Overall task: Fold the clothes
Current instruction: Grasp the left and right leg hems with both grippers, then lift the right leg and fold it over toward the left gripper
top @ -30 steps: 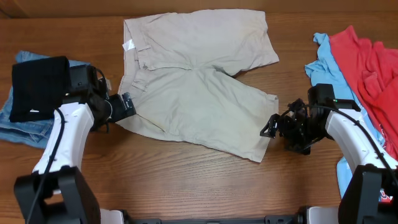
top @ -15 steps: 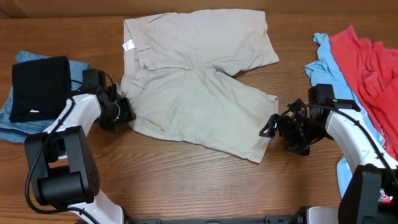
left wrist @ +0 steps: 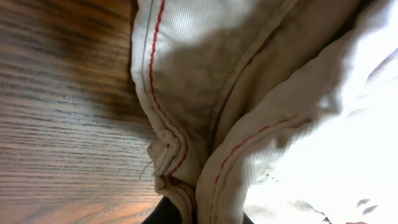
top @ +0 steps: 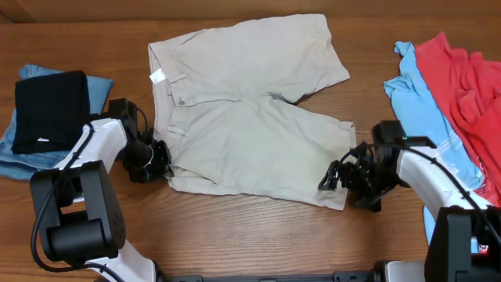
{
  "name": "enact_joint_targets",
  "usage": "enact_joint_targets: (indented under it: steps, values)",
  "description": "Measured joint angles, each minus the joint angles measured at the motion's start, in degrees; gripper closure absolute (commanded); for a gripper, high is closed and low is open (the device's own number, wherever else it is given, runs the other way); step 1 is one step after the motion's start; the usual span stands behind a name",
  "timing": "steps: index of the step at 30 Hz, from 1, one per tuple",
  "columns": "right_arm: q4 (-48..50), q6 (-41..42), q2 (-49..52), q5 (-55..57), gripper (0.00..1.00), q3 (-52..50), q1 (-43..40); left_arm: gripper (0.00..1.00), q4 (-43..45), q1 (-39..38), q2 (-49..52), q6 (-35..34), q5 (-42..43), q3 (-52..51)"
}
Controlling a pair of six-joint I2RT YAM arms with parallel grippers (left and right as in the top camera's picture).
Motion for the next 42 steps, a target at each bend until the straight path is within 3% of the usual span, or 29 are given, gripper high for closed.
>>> enact_joint_targets:
  steps: [7, 11, 13, 14, 15, 16, 22, 28, 38, 42]
  values:
    - [1.81, 4.28, -0.07, 1.51, 0.00, -5.05, 0.02, 0.82, -1.01, 0.00, -0.02, 0.09, -0.22, 0.00]
    - [3.98, 5.11, -0.76, -0.26, 0.07, -6.10, 0.52, 0.82, -2.58, 0.00, -0.02, 0.20, -0.39, 0.00]
    - [5.92, 5.44, -1.16, -1.38, 0.23, -6.67, 0.96, 0.83, -3.19, 0.00, -0.02, 0.20, -0.83, 0.00]
    - [8.26, 5.75, -1.29, -2.12, 0.53, -7.06, 1.18, 0.85, -3.50, 0.00, -0.02, 0.20, -1.03, 0.00]
    - [9.31, 5.77, -1.27, -2.47, 0.70, -7.17, 1.29, 0.89, -4.07, 0.00, -0.02, 0.20, -1.46, 0.00]
    - [11.23, 5.95, -1.27, -2.38, 0.96, -7.48, 1.31, 0.96, -4.42, 0.00, -0.02, 0.20, -1.84, 0.00]
    - [14.12, 6.86, -0.79, -1.18, 0.96, -7.96, 1.20, 0.96, -6.25, 0.00, -0.09, 0.57, -2.80, -0.04]
    - [5.77, 6.49, -2.43, 0.90, 0.96, -2.99, -2.10, 0.96, -9.77, 0.00, -4.46, 1.64, -2.78, -0.50]
    - [-8.50, 5.70, -17.64, 3.48, 0.96, 19.02, -9.75, 0.96, -17.86, -0.94, -32.30, 2.80, 2.40, -0.59]
    - [-12.07, 4.85, -21.81, 2.51, 0.96, 22.86, -12.98, 0.96, -21.27, -1.25, -39.65, 2.75, 4.79, -0.59]
